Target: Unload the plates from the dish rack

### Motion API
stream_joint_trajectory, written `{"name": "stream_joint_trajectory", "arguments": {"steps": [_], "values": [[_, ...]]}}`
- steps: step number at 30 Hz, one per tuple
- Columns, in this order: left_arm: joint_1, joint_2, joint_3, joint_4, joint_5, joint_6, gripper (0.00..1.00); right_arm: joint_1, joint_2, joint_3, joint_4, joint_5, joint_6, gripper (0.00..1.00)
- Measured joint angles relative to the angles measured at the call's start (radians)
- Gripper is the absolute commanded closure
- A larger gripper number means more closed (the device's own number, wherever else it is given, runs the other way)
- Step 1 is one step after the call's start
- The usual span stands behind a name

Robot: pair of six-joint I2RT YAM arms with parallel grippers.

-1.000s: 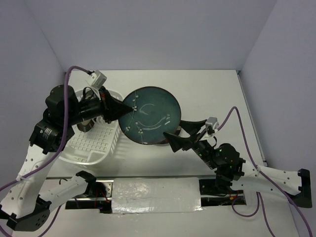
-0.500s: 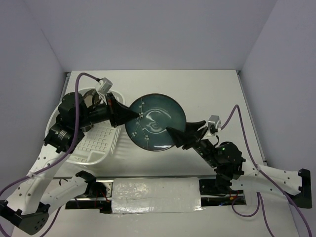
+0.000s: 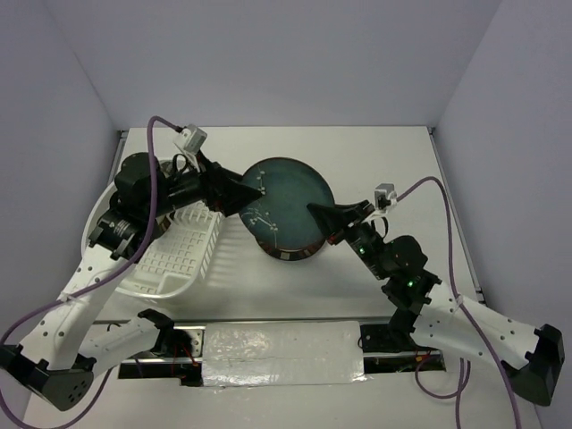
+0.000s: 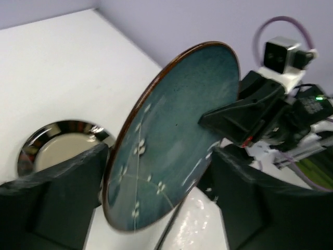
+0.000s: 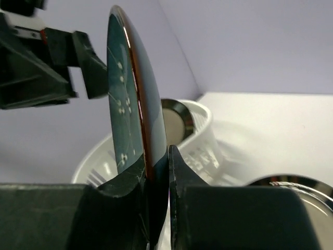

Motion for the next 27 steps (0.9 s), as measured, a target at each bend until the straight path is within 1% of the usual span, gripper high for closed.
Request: {"name": "stream_joint_trajectory", "arguments": {"steps": [2,5,7,10,13,14,17,18,20,22,24,27], "values": [[0.000,0.017,0.013,-0.051,-0.063,0.023,0.01,-0.085,0.003,0.005,-0.069,-0.050,0.038,1.00],[-0.003,0.016,0.011,-0.109,-0.204,0.048,0.01,-0.230,0.003,0.031,-0.225,-0.074,0.064,1.00],[-0.005,-0.005,-0.030,-0.092,-0.284,0.050,0.01,-0.357,-0.002,0.053,-0.348,-0.077,0.089,1.00],[-0.024,-0.030,-0.146,-0.037,-0.383,0.044,0.01,-0.534,-0.004,0.113,-0.539,-0.063,0.126,1.00],[-0.101,0.023,-0.218,-0.007,-0.469,0.045,0.01,-0.697,0.004,0.164,-0.647,-0.100,0.154,1.00],[-0.134,0.060,-0.222,-0.003,-0.504,0.048,0.01,-0.756,0.011,0.170,-0.653,-0.127,0.164,1.00],[-0.243,0.181,-0.230,0.006,-0.612,0.058,0.01,-0.954,0.038,0.146,-0.619,-0.297,0.241,1.00],[-0.275,0.200,-0.240,0.010,-0.642,0.064,0.01,-1.028,0.044,0.115,-0.586,-0.359,0.279,1.00],[-0.337,0.211,-0.261,0.011,-0.703,0.084,0.01,-1.140,0.055,0.047,-0.529,-0.432,0.332,1.00],[-0.389,0.203,-0.280,0.016,-0.768,0.103,0.01,-1.236,0.105,-0.008,-0.487,-0.502,0.371,1.00],[-0.420,0.190,-0.294,0.024,-0.829,0.109,0.01,-1.294,0.188,-0.042,-0.436,-0.574,0.404,1.00],[-0.464,0.155,-0.314,0.039,-0.907,0.120,0.01,-1.332,0.286,-0.103,-0.335,-0.655,0.452,1.00]]}}
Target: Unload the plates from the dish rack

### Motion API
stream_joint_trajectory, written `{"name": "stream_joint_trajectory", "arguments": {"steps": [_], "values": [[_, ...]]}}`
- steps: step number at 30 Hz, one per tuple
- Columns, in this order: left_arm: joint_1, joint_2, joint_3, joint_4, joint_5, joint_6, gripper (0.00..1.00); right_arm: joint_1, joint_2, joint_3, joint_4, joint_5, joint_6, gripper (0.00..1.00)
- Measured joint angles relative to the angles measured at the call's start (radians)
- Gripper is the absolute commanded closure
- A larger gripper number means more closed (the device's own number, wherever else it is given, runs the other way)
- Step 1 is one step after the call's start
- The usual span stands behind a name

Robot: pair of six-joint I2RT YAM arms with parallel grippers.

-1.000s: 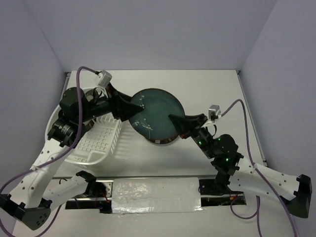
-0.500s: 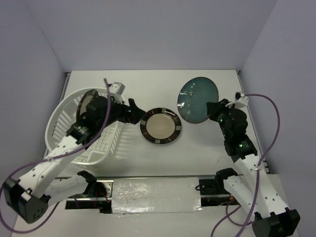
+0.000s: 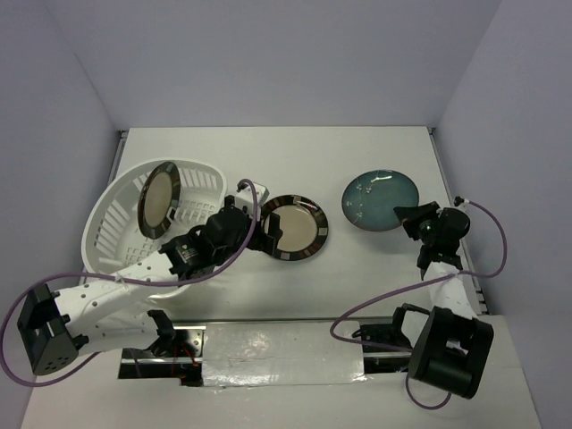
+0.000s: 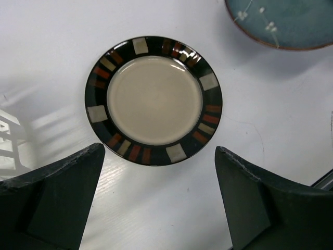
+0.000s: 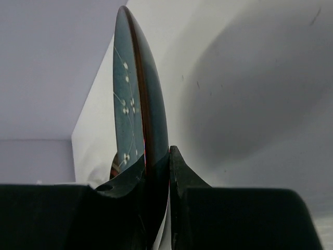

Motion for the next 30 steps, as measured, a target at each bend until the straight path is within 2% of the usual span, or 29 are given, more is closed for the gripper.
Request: {"name": "stream_joint_trajectory", "arguments": {"steps": [5,10,16,22,26,29,30], "values": [[-0.062,-0.045,-0.039,0.047,-0.096,0.015,0.01,-0.005,0.026,-0.115,0.129,-0.048,0.041,1.00],[-0.069,-0.047,-0.079,0.057,-0.158,0.035,0.01,-0.007,-0.023,-0.195,0.148,0.002,0.016,1.00],[-0.070,-0.068,-0.114,0.090,-0.167,0.045,0.01,-0.012,-0.037,-0.207,0.155,0.078,-0.020,1.00],[-0.070,-0.082,-0.132,0.106,-0.183,0.061,0.01,-0.029,0.077,-0.209,0.190,0.109,-0.024,1.00],[-0.070,-0.082,-0.160,0.152,-0.205,0.066,0.01,-0.037,0.108,-0.220,0.202,0.114,-0.005,0.90],[-0.070,-0.082,-0.166,0.152,-0.226,0.068,0.01,-0.037,0.105,-0.238,0.230,0.128,0.007,0.74],[-0.070,-0.082,-0.166,0.153,-0.234,0.070,0.01,-0.038,0.098,-0.250,0.238,0.131,0.021,0.71]]}}
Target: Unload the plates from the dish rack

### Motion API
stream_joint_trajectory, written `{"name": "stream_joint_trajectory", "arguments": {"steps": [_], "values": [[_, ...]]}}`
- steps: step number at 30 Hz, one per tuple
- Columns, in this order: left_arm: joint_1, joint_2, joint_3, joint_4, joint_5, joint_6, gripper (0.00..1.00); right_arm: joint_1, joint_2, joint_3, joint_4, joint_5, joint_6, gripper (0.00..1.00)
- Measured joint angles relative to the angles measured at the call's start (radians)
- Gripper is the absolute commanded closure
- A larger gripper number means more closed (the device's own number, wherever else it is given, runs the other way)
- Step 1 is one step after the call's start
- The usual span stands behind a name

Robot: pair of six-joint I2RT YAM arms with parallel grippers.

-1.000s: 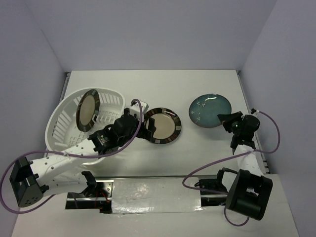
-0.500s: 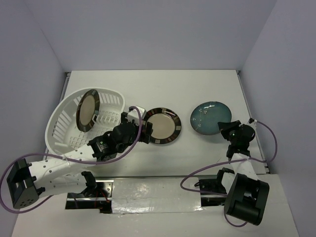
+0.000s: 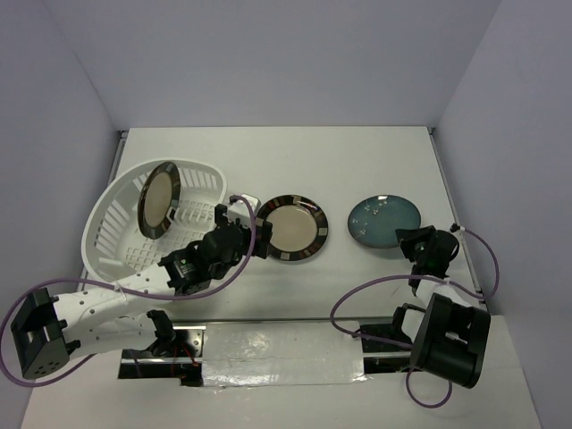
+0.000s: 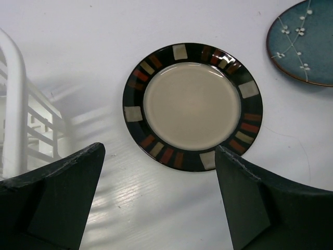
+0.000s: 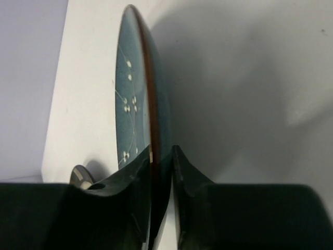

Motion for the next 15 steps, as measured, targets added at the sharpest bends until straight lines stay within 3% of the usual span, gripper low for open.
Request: {"name": "stream_joint_trajectory", "arguments": {"steps": [6,11,15], "values": [[0.000,-0.017,-0.005,0.000,-0.042,0.018,0.01,-0.001,-0.029,-0.013,-0.030,0.028,0.028,0.50],[0.000,-0.040,-0.006,0.001,-0.051,0.018,0.01,-0.001,-0.045,0.034,-0.152,0.067,0.016,0.39],[0.000,-0.042,-0.007,0.002,-0.051,0.018,0.01,0.000,-0.046,0.120,-0.286,0.111,-0.007,0.39]]}}
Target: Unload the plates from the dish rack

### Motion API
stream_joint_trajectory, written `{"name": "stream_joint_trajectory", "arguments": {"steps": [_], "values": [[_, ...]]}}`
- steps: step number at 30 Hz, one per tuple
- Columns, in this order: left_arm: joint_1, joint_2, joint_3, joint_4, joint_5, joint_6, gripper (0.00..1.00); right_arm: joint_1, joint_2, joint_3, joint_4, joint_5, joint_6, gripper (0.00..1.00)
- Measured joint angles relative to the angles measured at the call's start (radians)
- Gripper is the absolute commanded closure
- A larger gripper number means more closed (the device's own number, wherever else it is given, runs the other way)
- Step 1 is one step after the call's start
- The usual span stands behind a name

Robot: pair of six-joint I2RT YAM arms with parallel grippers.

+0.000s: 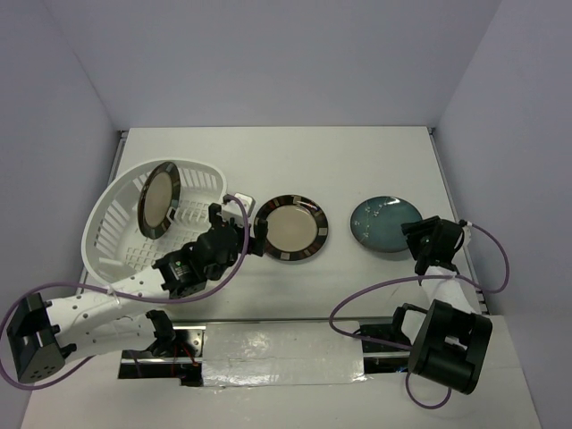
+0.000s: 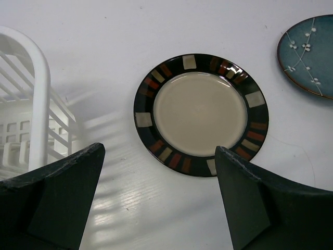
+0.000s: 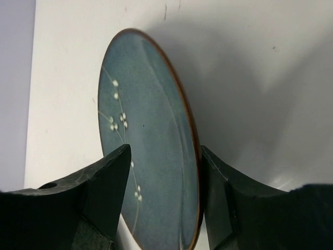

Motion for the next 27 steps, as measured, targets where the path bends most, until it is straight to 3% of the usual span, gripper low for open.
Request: {"name": "stream_joint_trajectory", "arguments": {"steps": [9,20,27], "values": [[0.000,-0.035,-0.019,0.022,0.000,0.000,0.01,0.000,0.002,0.067,-0.196,0.083,-0.009,0.37],[0.000,-0.035,-0.033,0.038,0.001,-0.001,0.01,0.000,0.103,0.105,-0.223,0.098,-0.016,0.37],[0.000,-0.011,-0.040,0.069,0.064,0.026,0.02,0.000,0.016,0.183,-0.384,0.154,-0.035,0.35]]}}
